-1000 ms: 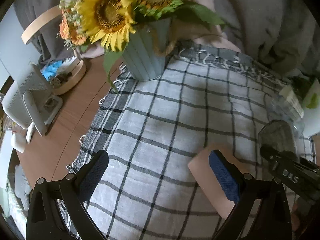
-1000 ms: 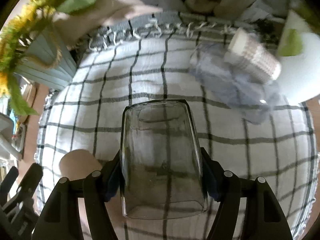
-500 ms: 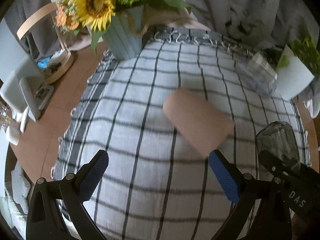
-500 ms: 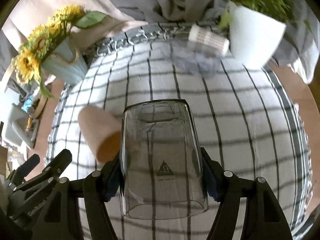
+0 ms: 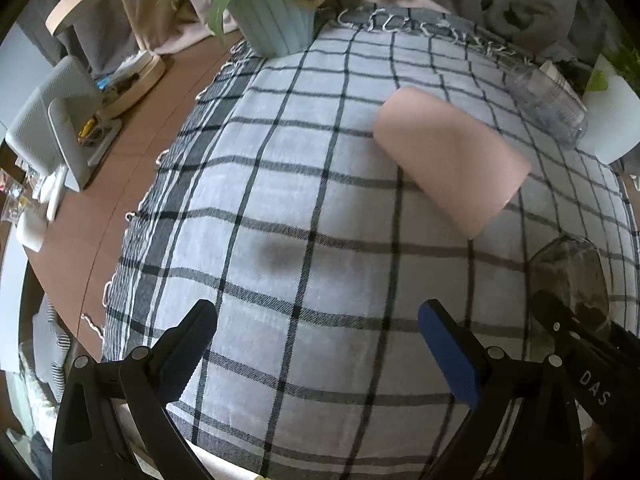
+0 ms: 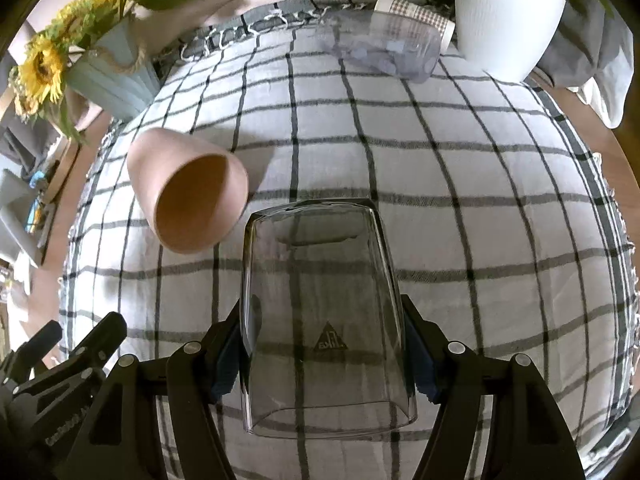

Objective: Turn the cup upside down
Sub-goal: 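Lift the glass cup with the right gripper and carry it aside, then move the left gripper to the glass cup and grasp it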

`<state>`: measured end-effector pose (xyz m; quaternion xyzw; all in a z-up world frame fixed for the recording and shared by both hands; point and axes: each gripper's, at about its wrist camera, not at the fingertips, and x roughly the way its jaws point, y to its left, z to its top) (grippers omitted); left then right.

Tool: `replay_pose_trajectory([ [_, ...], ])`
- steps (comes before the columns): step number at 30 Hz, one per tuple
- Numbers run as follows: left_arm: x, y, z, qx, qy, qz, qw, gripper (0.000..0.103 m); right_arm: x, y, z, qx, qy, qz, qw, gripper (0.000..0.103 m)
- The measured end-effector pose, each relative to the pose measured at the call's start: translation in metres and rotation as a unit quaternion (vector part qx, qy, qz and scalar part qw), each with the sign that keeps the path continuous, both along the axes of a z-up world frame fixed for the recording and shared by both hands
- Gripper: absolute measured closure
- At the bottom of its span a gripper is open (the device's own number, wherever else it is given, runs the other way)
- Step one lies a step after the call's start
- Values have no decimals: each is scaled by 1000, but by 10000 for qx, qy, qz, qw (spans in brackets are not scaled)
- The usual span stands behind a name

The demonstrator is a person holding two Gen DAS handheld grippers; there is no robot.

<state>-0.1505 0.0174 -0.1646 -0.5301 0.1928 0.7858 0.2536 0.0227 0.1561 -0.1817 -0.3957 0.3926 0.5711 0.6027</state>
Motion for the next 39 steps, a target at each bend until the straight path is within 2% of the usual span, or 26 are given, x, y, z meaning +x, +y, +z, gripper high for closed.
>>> replay_pose_trajectory([
  [17, -1, 3, -10, -138, -96, -138, 9998, 1, -2, -1, -10, -198, -65, 37, 9998, 34],
  [20, -1, 2, -6, -114, -94, -133, 9998, 1, -1, -1, -6, -195, 39, 72, 9998, 29],
  [22, 0, 0, -3, -87, -81, -138, 9998, 1, -1, -3, 2, -113, 54, 82, 9999, 25],
  [31, 20, -5, 35, 287, -87, -360, 9989, 1, 10, -28, 59, 339, 370, 140, 9986, 24],
  [32, 23, -5, 40, 332, -70, -407, 9986, 1, 13, -30, 64, 375, 398, 127, 9984, 24],
  [33, 27, -4, 45, 392, -70, -655, 9971, 1, 17, -34, 71, 417, 415, 97, 9982, 24],
  [34, 31, -2, 50, 442, -66, -714, 9964, 1, 19, -35, 75, 327, 326, 362, 9983, 24],
  [39, 51, 12, 73, 652, -40, -1026, 9926, 1, 43, -44, 99, 491, 299, 95, 9983, 24],
])
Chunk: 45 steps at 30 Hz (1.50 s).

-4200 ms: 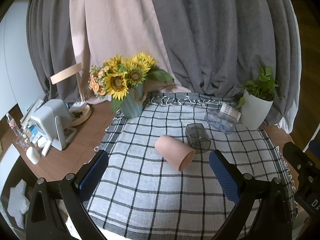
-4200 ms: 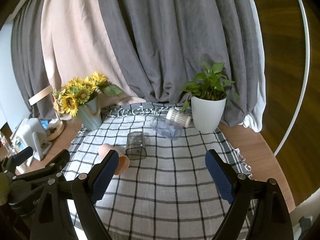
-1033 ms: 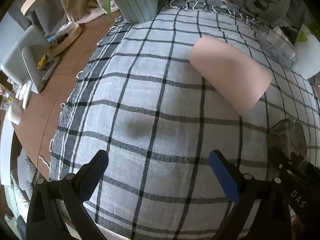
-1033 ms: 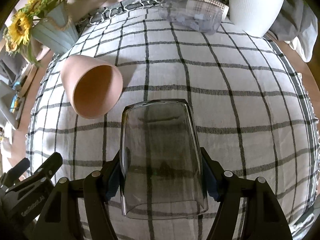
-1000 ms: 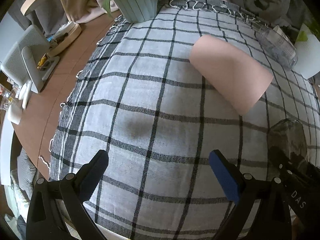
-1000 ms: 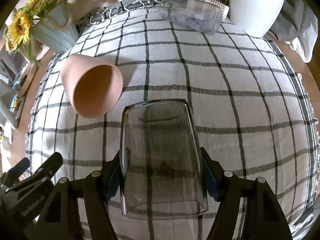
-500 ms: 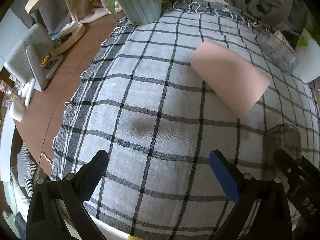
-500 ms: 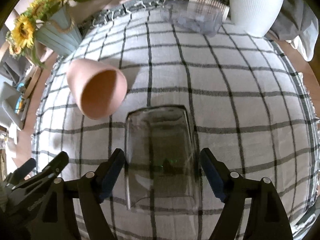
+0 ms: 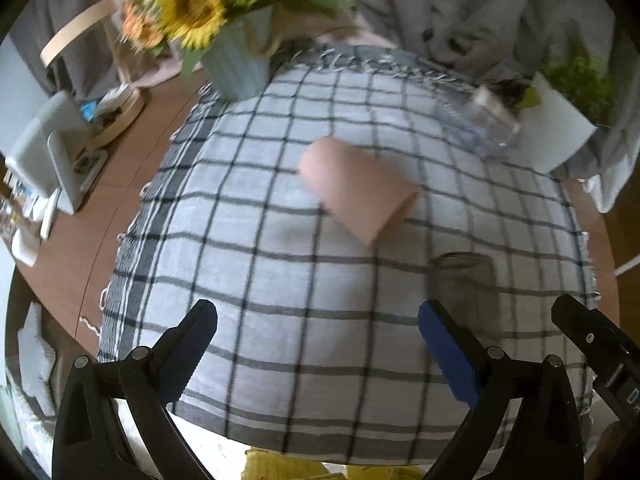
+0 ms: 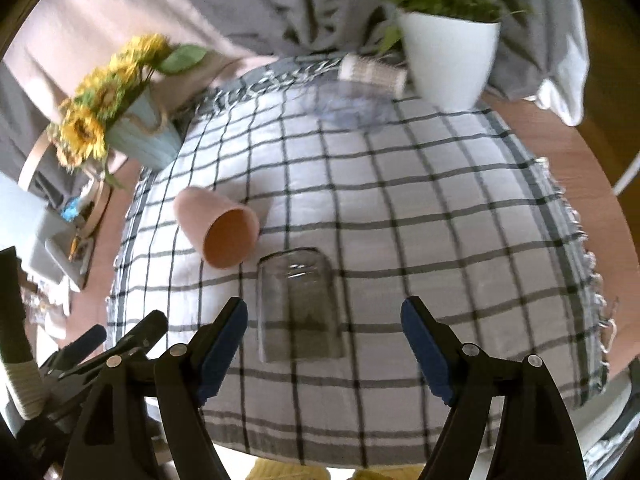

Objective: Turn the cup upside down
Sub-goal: 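Move the left gripper to the glass cup and grasp it, then rotate the glass cup with the left gripper, turning its rim downward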

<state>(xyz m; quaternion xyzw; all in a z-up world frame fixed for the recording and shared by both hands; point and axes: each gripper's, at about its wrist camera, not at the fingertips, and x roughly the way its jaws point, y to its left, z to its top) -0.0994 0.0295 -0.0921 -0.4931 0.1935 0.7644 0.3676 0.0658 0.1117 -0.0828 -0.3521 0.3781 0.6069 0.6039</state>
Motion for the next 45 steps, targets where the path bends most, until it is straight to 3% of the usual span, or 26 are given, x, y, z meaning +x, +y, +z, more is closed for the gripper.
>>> replay_pose_trajectory([
  [5, 22, 25, 12, 76, 38, -422, 9991, 1, 24, -5, 16, 199, -41, -257, 9995, 24],
  [11, 43, 61, 14, 75, -196, -889, 9958, 1, 56, -9, 26, 304, -1, -641, 9975, 24],
  [19, 51, 108, -18, -441, -634, -1150, 9904, 1, 84, -2, 23, 322, -28, -993, 9945, 24],
  [27, 53, 139, -53, -911, -915, -1246, 9838, 4, 108, 10, -2, -56, 88, -1328, 9911, 24],
  [32, 51, 149, -71, -1127, -1090, -1223, 9800, 9, 115, 15, -15, -252, 154, -1454, 9889, 24],
  [40, 50, 153, -86, -1291, -1214, -1228, 9765, 35, 116, 17, -25, -389, 115, -1506, 9878, 24],
  [45, 50, 149, -82, -1233, -1242, -1289, 9761, 36, 114, 16, -25, -407, 110, -1457, 9884, 24],
])
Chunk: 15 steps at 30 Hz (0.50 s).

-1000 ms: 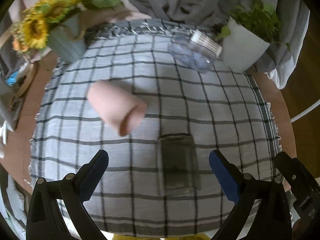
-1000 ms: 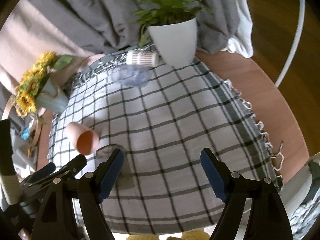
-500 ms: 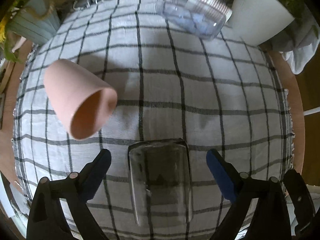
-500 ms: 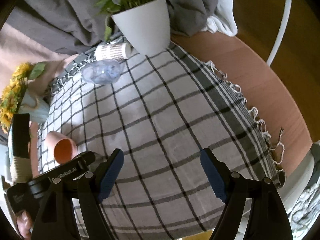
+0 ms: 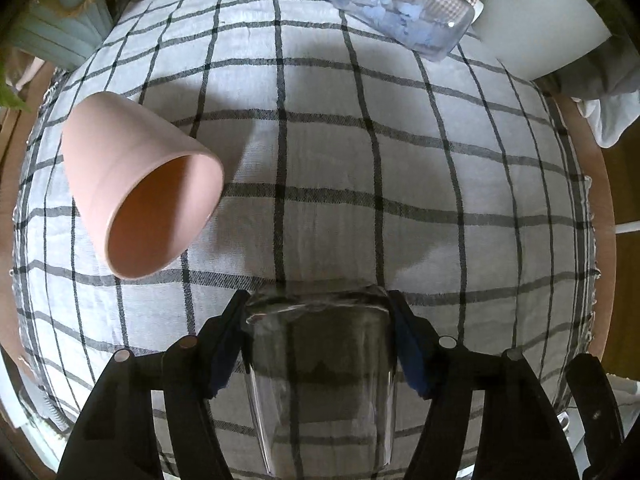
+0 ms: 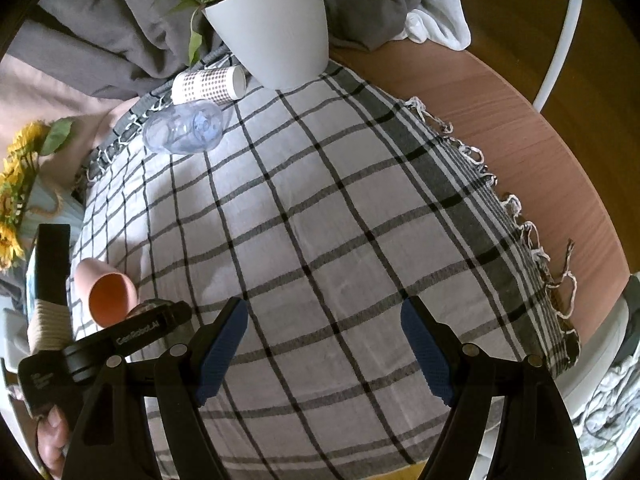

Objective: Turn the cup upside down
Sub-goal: 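Rotate the glass cup with the left gripper, turning its rim downward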

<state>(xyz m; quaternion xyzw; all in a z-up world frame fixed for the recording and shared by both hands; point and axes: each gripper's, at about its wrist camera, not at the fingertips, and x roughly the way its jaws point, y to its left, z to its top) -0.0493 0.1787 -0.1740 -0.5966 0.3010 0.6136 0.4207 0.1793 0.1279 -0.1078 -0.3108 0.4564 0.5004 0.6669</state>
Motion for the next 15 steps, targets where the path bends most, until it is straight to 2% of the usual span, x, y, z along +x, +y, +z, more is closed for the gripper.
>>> replay_pose_trajectory([
  [9, -3, -17, 35, 443, 30, -51, 9990, 37, -9, -4, 14, 159, 87, 194, 9996, 24],
  [15, -6, -26, 51, 593, 27, -55, 9982, 38, -18, -4, 23, 261, 91, 391, 9988, 24],
])
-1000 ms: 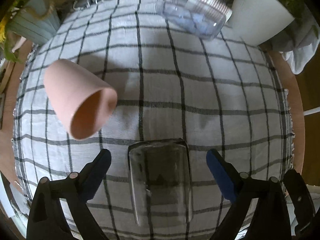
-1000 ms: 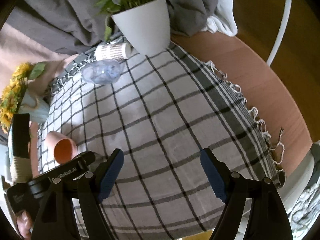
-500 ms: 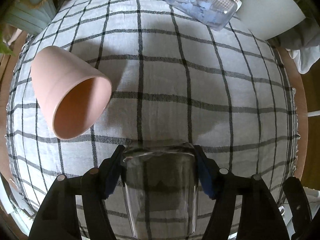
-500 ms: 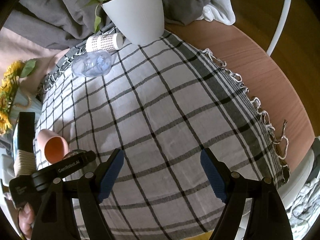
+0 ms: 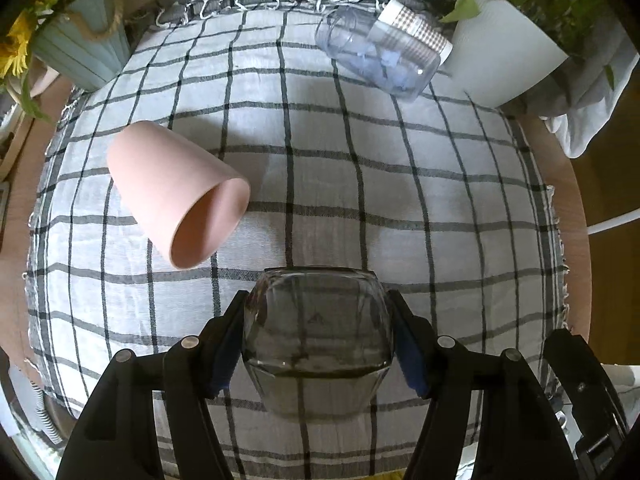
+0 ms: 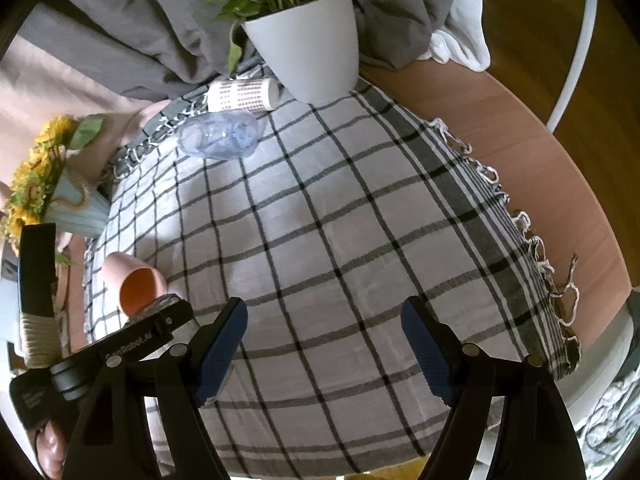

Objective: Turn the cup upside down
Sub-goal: 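Rotate the glass cup with the left gripper, turning its rim downward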

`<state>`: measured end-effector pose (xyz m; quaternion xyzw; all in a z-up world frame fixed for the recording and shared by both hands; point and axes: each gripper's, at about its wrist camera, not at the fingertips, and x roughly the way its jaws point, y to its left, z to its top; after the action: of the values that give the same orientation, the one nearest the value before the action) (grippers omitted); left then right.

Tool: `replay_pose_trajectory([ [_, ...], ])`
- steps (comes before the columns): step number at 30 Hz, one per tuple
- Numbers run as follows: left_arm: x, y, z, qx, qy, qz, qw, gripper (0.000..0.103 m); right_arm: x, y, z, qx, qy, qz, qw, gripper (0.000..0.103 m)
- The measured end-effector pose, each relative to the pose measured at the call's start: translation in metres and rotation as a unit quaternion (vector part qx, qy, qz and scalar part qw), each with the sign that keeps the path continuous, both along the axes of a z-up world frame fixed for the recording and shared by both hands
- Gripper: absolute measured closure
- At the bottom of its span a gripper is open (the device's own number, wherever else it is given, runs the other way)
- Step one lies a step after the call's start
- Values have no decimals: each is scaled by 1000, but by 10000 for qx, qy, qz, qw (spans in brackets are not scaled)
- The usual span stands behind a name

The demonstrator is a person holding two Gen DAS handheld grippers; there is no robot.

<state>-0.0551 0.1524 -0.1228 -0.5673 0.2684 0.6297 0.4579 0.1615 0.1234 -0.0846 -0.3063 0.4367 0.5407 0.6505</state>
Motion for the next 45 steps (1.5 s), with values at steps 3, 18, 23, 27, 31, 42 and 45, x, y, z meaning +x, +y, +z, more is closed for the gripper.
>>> replay_pose_trajectory([
  [3, -2, -1, 0, 34, -17, 17, 10000, 38, -3, -1, 2, 36, -9, 48, 10000, 24],
  [18, 3, -9, 7, 192, 35, -14, 9998, 38, -6, -2, 9, 196, -149, 321, 9992, 24],
  [23, 1, -7, 12, 376, 53, 21, 9993, 38, -5, -3, 11, 269, -157, 315, 9990, 24],
  [27, -2, -2, 13, 606, 99, 109, 9981, 38, -5, -4, 12, 341, -255, 350, 9985, 24],
  [31, -2, 6, 8, 715, 294, 153, 9969, 38, -3, -3, 11, 352, -359, 304, 9983, 24],
  [42, 4, 1, 3, 622, 491, 90, 9968, 38, -1, -2, 5, 304, -470, 338, 9979, 24],
  [45, 6, -3, 3, 583, 472, 62, 9972, 38, -1, -3, 5, 276, -456, 343, 9980, 24],
])
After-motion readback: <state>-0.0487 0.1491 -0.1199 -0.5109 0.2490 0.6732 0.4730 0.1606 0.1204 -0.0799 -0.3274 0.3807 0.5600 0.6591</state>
